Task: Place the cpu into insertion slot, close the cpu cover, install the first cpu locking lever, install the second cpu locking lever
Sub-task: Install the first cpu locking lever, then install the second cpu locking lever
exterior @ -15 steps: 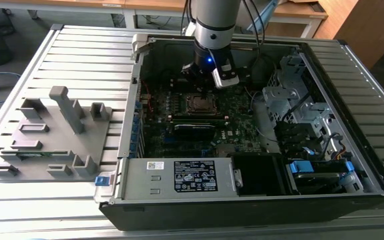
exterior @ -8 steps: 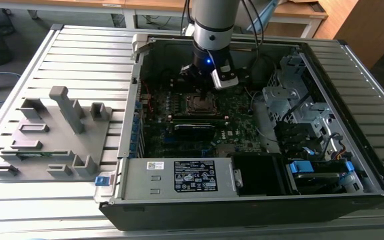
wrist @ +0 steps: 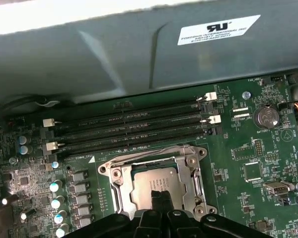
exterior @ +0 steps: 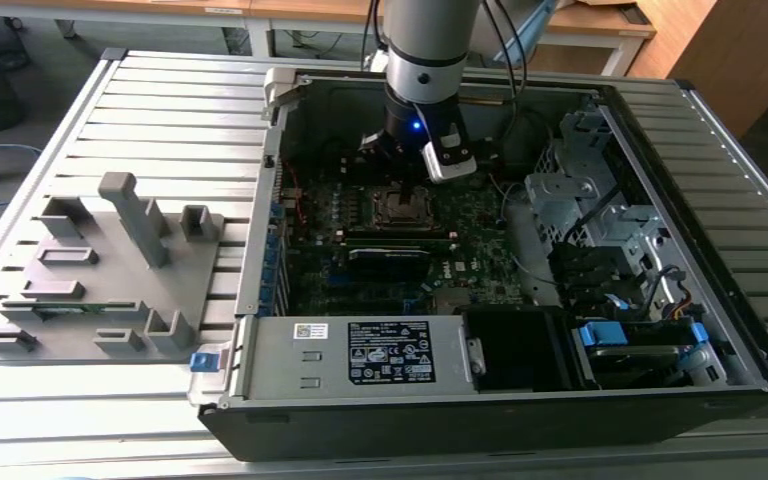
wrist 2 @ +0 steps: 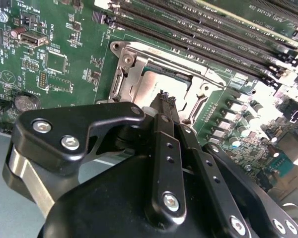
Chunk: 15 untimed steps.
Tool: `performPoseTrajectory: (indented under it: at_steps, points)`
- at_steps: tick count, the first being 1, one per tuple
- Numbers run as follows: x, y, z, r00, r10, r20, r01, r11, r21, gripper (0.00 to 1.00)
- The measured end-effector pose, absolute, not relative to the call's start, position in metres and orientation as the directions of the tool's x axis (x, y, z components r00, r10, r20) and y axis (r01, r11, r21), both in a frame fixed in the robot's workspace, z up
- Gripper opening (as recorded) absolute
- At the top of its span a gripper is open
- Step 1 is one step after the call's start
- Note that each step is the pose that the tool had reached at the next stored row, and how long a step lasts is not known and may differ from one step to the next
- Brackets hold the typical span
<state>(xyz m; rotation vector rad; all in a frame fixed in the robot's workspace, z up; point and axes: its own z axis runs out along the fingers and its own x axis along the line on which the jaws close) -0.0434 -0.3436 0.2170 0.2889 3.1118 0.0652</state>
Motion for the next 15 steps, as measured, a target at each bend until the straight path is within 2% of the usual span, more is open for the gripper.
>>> performPoseTrajectory:
  at_steps: [15]
  points:
    - [-0.0434,-0.3436,0.2217,-0.983,0.184,-0.012,0.184,0.982,0.043,0.11]
